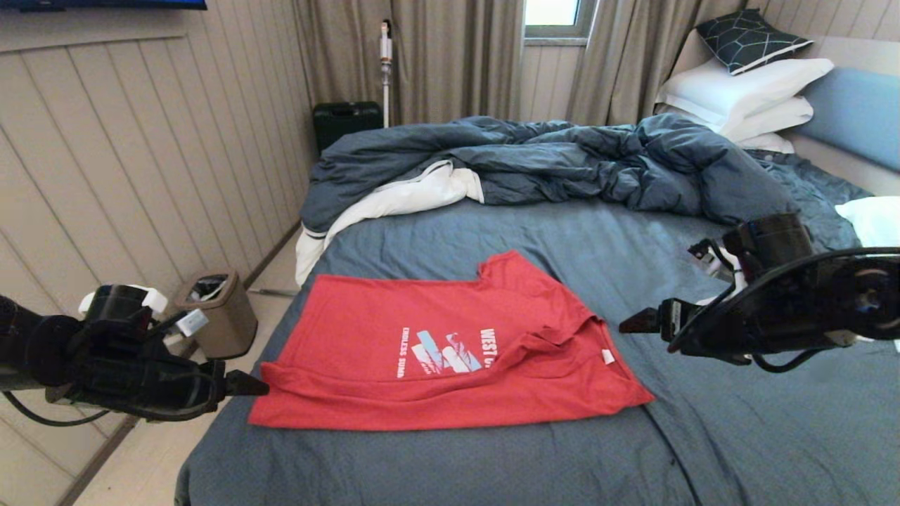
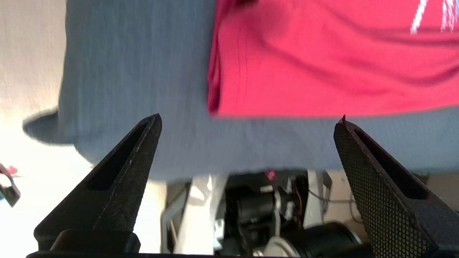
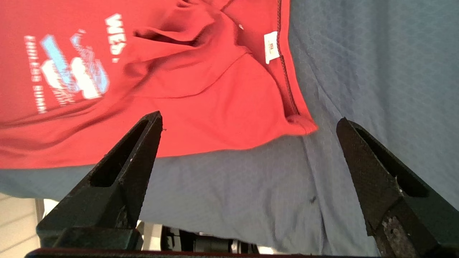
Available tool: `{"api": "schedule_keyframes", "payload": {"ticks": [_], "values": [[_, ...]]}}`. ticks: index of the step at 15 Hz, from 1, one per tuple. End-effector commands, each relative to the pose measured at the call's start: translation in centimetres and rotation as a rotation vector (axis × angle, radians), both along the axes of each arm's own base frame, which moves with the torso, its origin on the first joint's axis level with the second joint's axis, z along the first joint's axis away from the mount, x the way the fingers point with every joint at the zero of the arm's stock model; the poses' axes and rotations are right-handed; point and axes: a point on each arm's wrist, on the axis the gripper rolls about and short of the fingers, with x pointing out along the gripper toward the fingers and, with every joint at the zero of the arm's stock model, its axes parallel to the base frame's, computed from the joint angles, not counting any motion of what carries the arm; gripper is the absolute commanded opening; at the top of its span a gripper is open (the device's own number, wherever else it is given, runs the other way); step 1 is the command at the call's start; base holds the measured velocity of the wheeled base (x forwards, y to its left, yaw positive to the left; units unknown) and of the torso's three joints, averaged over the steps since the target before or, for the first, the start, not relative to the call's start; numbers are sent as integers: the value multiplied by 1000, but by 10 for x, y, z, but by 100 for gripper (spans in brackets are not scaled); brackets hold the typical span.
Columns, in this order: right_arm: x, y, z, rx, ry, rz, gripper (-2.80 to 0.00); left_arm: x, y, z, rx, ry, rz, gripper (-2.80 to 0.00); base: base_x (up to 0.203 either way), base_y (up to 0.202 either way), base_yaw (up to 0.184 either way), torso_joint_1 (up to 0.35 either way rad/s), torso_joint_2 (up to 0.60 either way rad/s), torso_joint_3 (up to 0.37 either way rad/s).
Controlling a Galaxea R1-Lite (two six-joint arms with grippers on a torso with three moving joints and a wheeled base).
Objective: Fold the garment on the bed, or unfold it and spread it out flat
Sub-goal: Fold the red T-shirt
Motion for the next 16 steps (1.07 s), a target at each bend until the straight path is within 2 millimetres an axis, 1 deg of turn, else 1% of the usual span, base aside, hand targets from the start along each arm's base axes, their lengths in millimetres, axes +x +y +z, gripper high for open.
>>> {"api": "schedule_keyframes", "payload": {"ticks": [1, 3, 5, 8, 11, 14, 16], "values": [[15, -3, -22, -1, 50, -9, 0, 6, -3, -8, 5, 6, -6, 0, 0, 0, 0, 0, 0, 0], [25, -4, -34, -12, 49, 2, 0, 11, -7, -13, 22, 1, 19, 0, 0, 0, 0, 0, 0, 0], [30, -3, -40, -14, 54, 8, 0, 9, -11, -12, 14, 8, 28, 0, 0, 0, 0, 0, 0, 0], [29, -4, -36, -14, 46, 4, 0, 10, -13, -14, 23, 5, 60, 0, 0, 0, 0, 0, 0, 0], [23, -4, -26, -12, 17, 1, 0, 7, -14, -21, 50, 16, 91, 0, 0, 0, 0, 0, 0, 0], [22, -4, -21, -10, 4, -1, 0, 13, -23, -27, 72, 33, 131, 0, 0, 0, 0, 0, 0, 0], [22, -4, -20, -11, -2, 0, 0, 16, -30, -22, 43, 33, 152, 0, 0, 0, 0, 0, 0, 0]]}}
